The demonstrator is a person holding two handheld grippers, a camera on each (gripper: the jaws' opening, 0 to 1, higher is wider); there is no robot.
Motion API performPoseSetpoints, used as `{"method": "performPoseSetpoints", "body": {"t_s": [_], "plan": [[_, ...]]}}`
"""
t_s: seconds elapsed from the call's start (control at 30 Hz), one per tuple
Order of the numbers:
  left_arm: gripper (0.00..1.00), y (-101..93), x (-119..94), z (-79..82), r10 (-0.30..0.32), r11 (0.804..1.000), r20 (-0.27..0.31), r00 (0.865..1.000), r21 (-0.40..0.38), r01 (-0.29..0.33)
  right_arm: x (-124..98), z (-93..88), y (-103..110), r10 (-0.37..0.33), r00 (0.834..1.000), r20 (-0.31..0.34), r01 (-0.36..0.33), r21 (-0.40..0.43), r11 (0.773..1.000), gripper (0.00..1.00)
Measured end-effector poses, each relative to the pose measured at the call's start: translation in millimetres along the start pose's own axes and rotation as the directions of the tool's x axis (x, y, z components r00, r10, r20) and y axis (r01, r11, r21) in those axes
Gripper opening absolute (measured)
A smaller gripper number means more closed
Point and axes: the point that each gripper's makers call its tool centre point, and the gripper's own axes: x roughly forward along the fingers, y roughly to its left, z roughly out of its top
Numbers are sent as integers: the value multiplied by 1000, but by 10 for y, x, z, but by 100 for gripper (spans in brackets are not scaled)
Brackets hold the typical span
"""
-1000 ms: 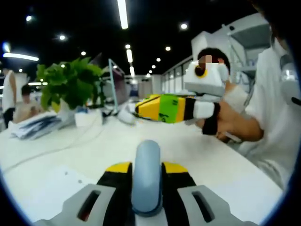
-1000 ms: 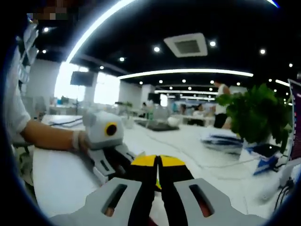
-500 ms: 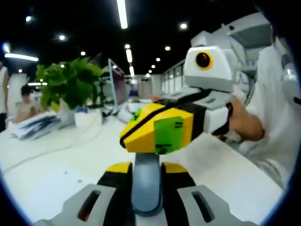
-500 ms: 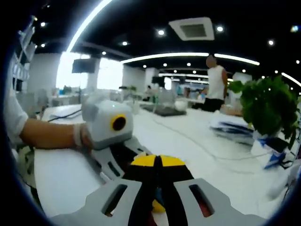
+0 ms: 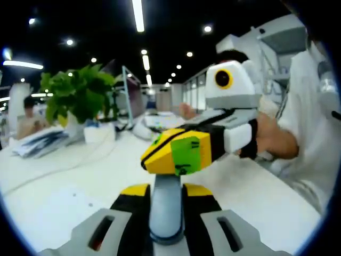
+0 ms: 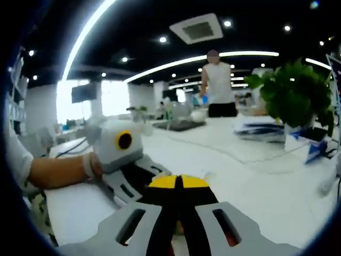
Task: Pick up the paper insert the paper into the punch align the paper edges press the punch to punch holes
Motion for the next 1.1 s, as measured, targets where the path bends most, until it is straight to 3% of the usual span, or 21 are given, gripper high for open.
{"method": "performPoseSetpoints", "body": {"t_s": [0.13,0.17,0.23,0.83,1.03,1.1], "plan": [[26,0,4,-4,1,1000,-2,1000,-1,-1,-49,-153,-70,-26,999,-21,26,3,1000,2],[26,-3,6,-8,0,1000,-4,1000,3,0,-64,-258,-102,-37,997,-74,38,7,999,2],[26,-3,9,-10,-1,1000,-5,1000,1,1,-36,-275,-112,-40,997,-69,40,-4,999,2],[26,104,-23,-22,1,1000,-8,1000,8,-1,-48,-265,-81,8,999,-52,-5,41,999,2],[26,60,-18,-9,0,1000,-7,1000,12,0,-44,-255,-51,7,998,-67,-7,-1,1000,3],[26,46,-14,-7,0,1000,-7,1000,14,0,-45,-238,-41,8,998,-61,-13,-73,997,3]]}}
